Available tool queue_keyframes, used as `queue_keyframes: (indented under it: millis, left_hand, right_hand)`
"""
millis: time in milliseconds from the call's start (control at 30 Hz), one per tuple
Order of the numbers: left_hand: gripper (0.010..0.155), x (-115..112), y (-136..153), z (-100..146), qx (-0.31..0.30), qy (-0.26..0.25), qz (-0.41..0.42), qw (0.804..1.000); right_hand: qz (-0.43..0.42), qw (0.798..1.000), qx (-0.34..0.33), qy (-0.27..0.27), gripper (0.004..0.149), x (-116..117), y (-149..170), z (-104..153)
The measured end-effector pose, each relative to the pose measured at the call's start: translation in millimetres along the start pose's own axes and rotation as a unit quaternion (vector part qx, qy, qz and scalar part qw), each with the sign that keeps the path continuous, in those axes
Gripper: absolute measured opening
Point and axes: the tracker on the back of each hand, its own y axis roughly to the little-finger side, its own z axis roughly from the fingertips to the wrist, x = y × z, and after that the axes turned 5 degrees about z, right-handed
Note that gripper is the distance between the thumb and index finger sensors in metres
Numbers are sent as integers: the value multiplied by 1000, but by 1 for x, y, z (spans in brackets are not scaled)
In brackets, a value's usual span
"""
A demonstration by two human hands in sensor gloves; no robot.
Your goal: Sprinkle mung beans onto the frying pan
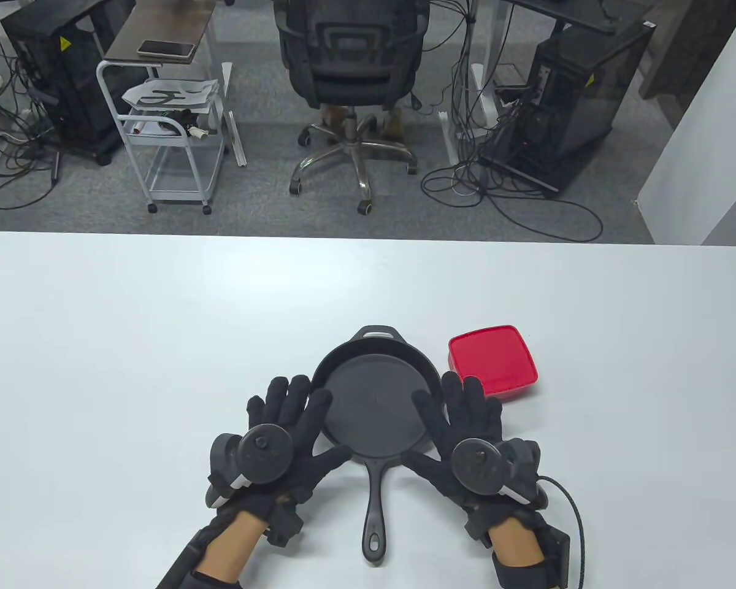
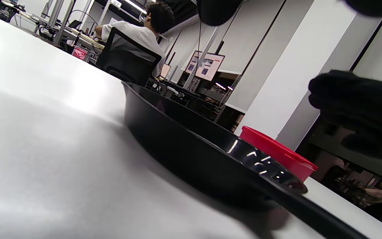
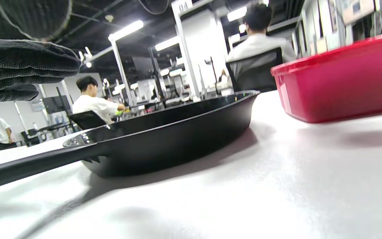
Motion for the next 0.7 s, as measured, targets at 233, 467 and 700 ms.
queue_keyframes:
  millis: [233, 467, 700]
  left_hand:
    - [96, 2, 8, -2, 19, 2, 8, 1000]
    - [96, 4, 14, -4, 31, 5, 9, 999]
    - [96, 9, 18, -3, 50, -6, 6, 999]
  right_hand:
    - [30, 997, 24, -74, 95, -26, 46, -24]
    - [123, 968, 63, -208, 109, -34, 97, -70]
    - [224, 924, 36, -307, 124, -14, 99, -121]
